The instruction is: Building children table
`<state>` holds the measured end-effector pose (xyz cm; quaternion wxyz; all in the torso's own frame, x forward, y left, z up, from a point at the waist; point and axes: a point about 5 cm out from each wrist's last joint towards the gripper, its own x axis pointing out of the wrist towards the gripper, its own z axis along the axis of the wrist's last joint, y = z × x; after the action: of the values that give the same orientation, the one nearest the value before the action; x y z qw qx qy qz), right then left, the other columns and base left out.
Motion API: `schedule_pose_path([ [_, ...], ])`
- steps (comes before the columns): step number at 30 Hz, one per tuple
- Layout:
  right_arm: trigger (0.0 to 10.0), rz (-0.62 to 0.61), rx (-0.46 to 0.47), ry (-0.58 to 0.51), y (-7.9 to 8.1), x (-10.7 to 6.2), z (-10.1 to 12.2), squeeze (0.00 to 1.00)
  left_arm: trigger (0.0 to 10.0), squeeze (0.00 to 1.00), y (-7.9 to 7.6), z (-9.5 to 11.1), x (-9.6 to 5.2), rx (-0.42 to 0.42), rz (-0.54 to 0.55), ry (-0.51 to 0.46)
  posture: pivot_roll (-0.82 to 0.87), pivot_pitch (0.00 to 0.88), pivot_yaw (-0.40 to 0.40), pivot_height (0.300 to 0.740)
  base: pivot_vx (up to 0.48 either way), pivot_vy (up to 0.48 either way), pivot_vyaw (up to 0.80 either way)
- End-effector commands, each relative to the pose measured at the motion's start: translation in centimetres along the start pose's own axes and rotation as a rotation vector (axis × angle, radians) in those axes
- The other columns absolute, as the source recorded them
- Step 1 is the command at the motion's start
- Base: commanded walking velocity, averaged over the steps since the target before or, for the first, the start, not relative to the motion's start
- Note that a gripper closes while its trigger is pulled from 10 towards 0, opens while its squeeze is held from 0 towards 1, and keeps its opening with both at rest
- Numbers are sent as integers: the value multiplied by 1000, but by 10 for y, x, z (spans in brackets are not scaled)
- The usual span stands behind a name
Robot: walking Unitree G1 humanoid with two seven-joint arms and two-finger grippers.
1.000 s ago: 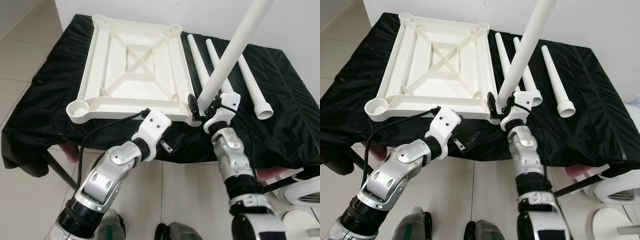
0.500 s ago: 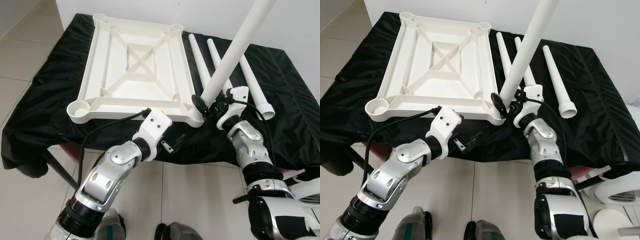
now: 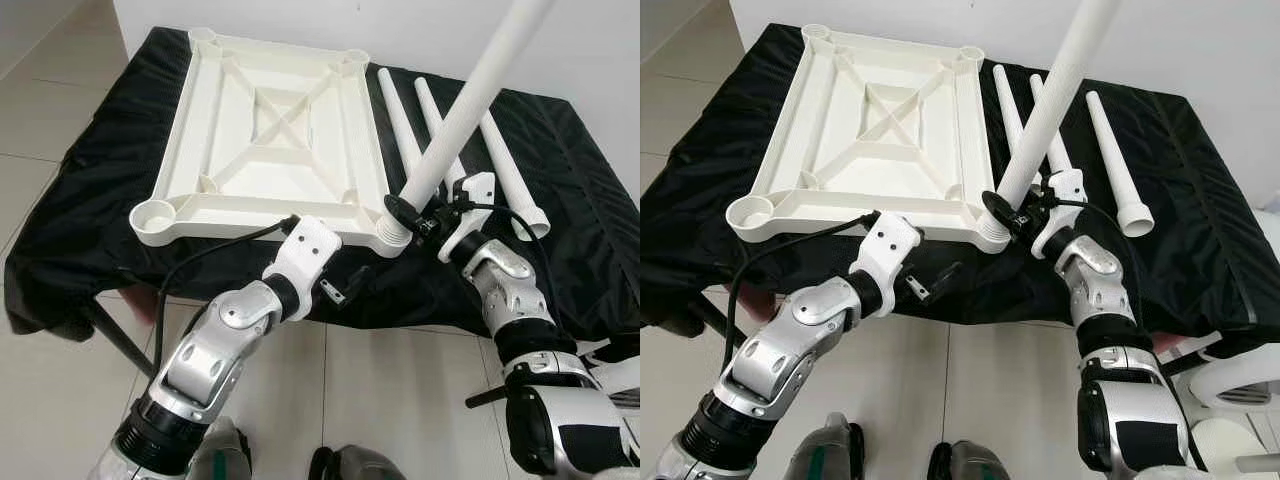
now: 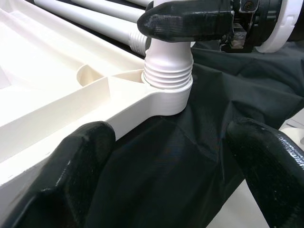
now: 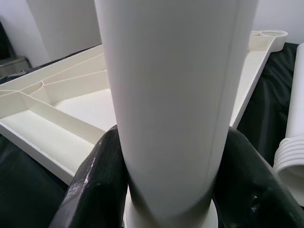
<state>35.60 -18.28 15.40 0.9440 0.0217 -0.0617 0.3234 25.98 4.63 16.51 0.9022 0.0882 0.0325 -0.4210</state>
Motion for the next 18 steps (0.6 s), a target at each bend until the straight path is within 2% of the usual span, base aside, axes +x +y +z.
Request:
schedule_pose_path([
  [1, 0, 2, 29, -3, -2, -2, -2, 0, 10000, 0, -3, 0, 1, 4, -26, 3, 125, 69, -115, 740, 0, 0, 0],
  [3, 0, 6, 30, -5, -2, -3, -3, 0, 10000, 0, -3, 0, 1, 4, -26, 3, 124, 71, -115, 740, 0, 0, 0],
  [4, 4588, -4, 37, -5, -2, -3, -4, 0, 10000, 0, -3, 0, 1, 4, -25, 3, 124, 71, -115, 740, 0, 0, 0],
  [5, 10000, -13, 42, -6, -1, -3, -5, 0, 10000, 0, -3, 0, 1, 3, -25, 3, 125, 71, -116, 740, 0, 0, 0],
  [13, 10000, -40, 56, -17, 5, -3, -8, 0, 10000, 0, -3, 0, 1, 3, -24, 3, 124, 72, -118, 740, 0, 0, 0],
  [18, 10000, -155, 39, -52, 14, 2, -10, 0, 10000, 0, -3, 0, 1, 1, -26, 2, 120, 70, -120, 740, 0, 0, 0],
])
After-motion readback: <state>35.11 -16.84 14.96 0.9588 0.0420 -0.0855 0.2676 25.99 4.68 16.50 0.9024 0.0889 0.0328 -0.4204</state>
